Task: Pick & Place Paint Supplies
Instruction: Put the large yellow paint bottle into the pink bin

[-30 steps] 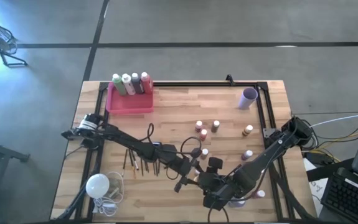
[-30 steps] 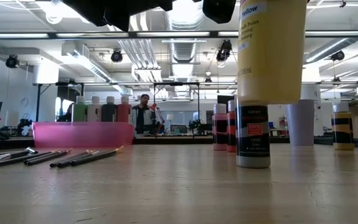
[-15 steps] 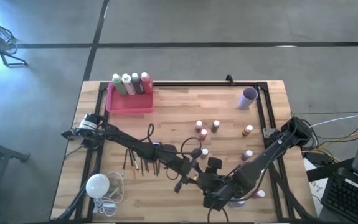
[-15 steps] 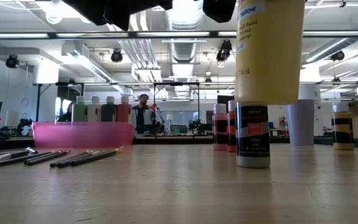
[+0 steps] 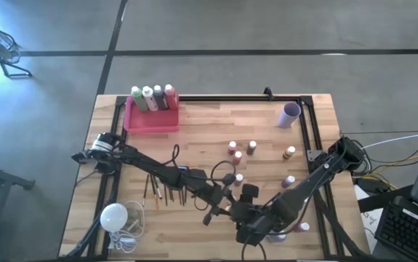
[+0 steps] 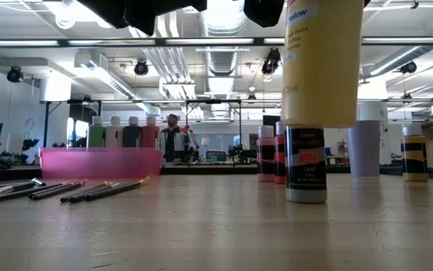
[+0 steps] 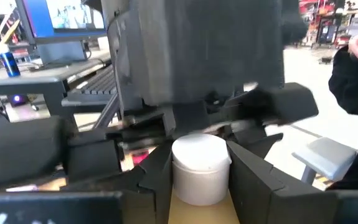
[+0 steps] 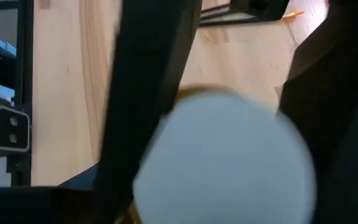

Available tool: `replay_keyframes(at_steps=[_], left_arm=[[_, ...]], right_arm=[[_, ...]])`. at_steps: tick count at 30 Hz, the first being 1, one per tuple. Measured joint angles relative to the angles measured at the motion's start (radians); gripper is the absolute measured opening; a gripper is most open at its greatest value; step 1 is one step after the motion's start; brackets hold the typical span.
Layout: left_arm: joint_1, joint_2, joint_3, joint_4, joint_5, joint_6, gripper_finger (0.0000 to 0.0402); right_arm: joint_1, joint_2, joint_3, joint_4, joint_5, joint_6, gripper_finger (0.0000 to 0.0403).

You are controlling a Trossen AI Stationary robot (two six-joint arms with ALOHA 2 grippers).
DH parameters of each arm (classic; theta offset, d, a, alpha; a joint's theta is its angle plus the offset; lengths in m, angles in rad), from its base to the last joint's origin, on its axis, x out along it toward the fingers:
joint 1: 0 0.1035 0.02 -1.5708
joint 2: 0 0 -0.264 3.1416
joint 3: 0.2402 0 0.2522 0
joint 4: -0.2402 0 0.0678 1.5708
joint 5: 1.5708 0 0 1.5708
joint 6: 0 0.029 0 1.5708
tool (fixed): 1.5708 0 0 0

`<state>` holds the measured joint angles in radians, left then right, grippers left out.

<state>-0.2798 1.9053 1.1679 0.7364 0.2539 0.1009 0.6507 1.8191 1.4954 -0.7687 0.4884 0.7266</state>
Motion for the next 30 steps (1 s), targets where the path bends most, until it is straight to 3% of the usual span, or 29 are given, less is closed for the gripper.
replay_keyframes(at_steps=[12,17,21,25,30], left_arm=[[0.001,-0.048,-0.009,-0.144,-0.014,0.007,0.0127],[0.003,-0.127,-0.012,-0.288,-0.025,0.007,0.0127],[0.003,-0.206,-0.028,-0.415,-0.031,0.006,0.0127],[0.001,-0.319,-0.103,-0.436,-0.108,-0.001,0.0127],[0.003,-0.513,-0.249,-0.432,-0.334,0.031,0.0127]], right_arm=[[0.001,-0.009,0.008,-0.005,-0.079,0.04,0.0287],[0.007,-0.011,0.008,-0.039,-0.18,0.128,0.0299],[0.012,-0.012,0.007,-0.087,-0.188,0.182,0.0305],[0.011,-0.011,0.006,-0.097,-0.174,0.172,0.031],[0.01,-0.011,0.006,-0.125,-0.179,0.086,0.0318]])
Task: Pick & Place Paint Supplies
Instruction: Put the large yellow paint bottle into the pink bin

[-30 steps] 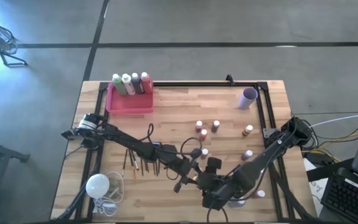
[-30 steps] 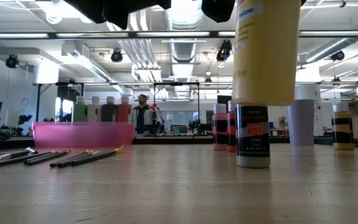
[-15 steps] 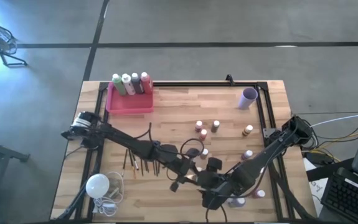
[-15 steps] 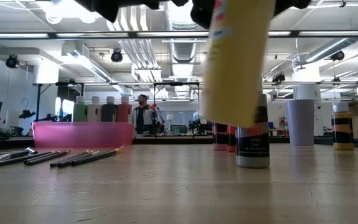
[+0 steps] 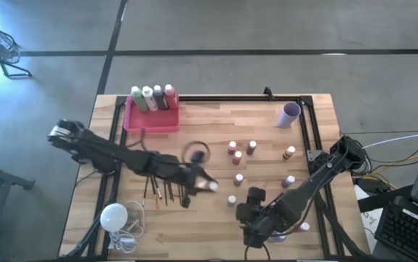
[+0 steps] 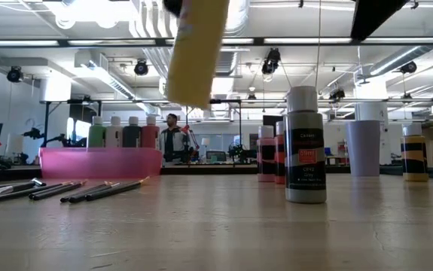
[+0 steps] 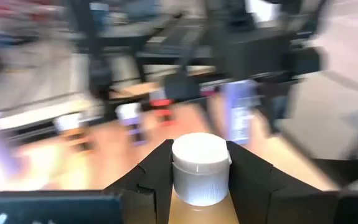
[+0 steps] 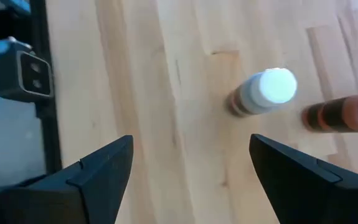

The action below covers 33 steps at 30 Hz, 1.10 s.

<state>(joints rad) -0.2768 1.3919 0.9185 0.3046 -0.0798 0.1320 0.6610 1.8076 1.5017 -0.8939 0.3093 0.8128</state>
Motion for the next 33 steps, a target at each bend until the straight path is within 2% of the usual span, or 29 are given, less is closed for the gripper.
replay_keyframes(at_steps=[6,10,13,19,24,33], left_arm=[[0.007,-0.237,-0.166,0.042,-0.33,0.064,0.0127],[0.036,-0.348,-0.236,0.066,-0.505,0.122,0.0127],[0.08,-0.406,-0.269,0.096,-0.597,0.156,0.0127],[0.22,-0.462,-0.304,0.114,-0.623,0.158,0.0127],[0.356,-0.473,-0.322,0.118,-0.72,0.155,0.0127],[0.576,-0.496,-0.38,0.193,-0.74,0.097,0.0127]], right_arm=[[-0.058,-0.02,0.0,-0.127,0.008,0.046,0.0328],[-0.119,-0.048,-0.001,-0.211,0.023,0.052,0.0333],[-0.169,-0.082,-0.002,-0.247,0.043,0.038,0.0336],[-0.252,-0.178,-0.023,-0.261,0.141,-0.035,0.0336],[-0.304,-0.295,-0.075,-0.248,0.23,-0.059,0.0319],[-0.408,-0.487,-0.218,-0.164,0.279,-0.068,0.0287]])
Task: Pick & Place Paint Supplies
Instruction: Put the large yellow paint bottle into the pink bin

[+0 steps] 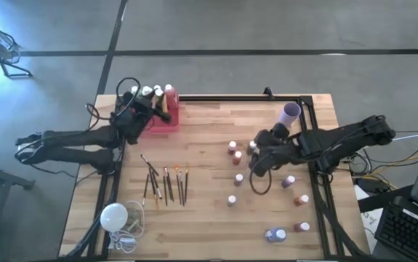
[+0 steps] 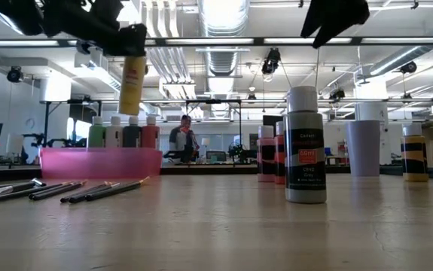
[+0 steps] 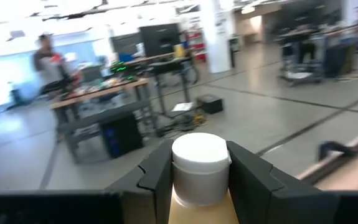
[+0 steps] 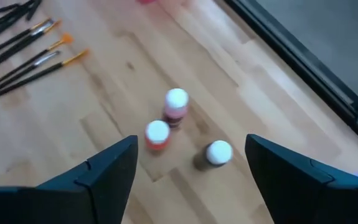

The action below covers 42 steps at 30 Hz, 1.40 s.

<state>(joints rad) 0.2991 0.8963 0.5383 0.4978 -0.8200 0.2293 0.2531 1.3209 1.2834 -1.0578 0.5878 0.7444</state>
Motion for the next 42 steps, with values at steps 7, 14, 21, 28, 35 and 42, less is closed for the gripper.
replay_keyframes(at_steps=[7,14,21,28,35,42], left_arm=[[0.136,0.0,-0.063,0.055,-0.01,-0.045,0.0127],[0.227,0.0,-0.144,0.116,-0.023,-0.108,0.0127],[0.252,0.0,-0.217,0.147,-0.106,-0.155,0.0127],[0.269,0.0,-0.307,0.248,-0.149,-0.205,0.0127],[0.275,0.0,-0.436,0.45,-0.149,-0.224,0.0127],[0.279,0.012,-0.472,0.475,-0.142,-0.222,0.0127]], right_arm=[[-0.029,-0.078,-0.112,0.1,0.002,-0.028,0.0266],[-0.029,-0.099,-0.178,0.179,-0.012,-0.064,0.0248],[-0.029,-0.102,-0.205,0.182,-0.013,-0.06,0.0234],[-0.029,-0.102,-0.197,0.197,-0.013,-0.063,0.0224],[-0.029,-0.102,-0.198,0.209,-0.013,-0.073,0.023],[-0.029,-0.102,-0.196,0.217,-0.013,-0.076,0.0245]])
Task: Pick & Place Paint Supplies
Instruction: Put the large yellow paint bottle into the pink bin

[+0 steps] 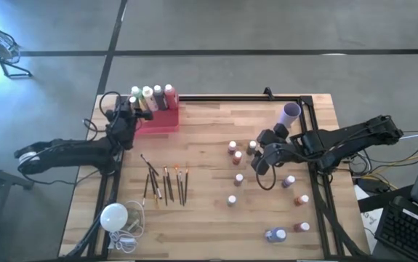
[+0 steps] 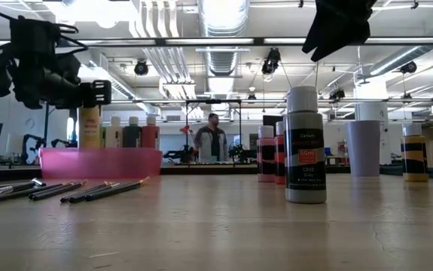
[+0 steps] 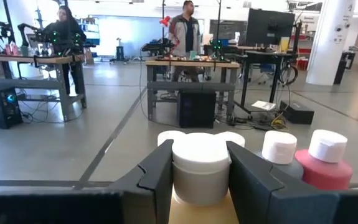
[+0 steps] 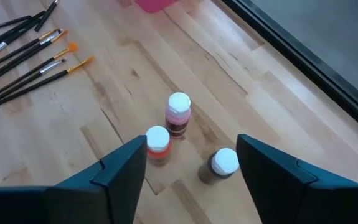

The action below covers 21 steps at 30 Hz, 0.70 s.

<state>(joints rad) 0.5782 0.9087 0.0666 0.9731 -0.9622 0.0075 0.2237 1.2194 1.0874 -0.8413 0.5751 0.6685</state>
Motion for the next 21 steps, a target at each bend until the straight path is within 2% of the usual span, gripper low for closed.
replay_keyframes(at_steps=[7,13,21], left_arm=[[0.048,0.091,0.03,0.009,0.032,0.0,0.0127],[0.084,0.203,0.046,0.116,0.057,-0.003,0.0127],[0.109,0.352,0.046,0.256,0.062,0.015,0.0127]], right_arm=[[0.0,0.0,0.0,0.019,-0.001,-0.026,0.0256],[0.0,0.0,0.0,0.018,-0.002,-0.027,0.026],[0.0,0.0,-0.001,0.018,-0.007,-0.036,0.0236]])
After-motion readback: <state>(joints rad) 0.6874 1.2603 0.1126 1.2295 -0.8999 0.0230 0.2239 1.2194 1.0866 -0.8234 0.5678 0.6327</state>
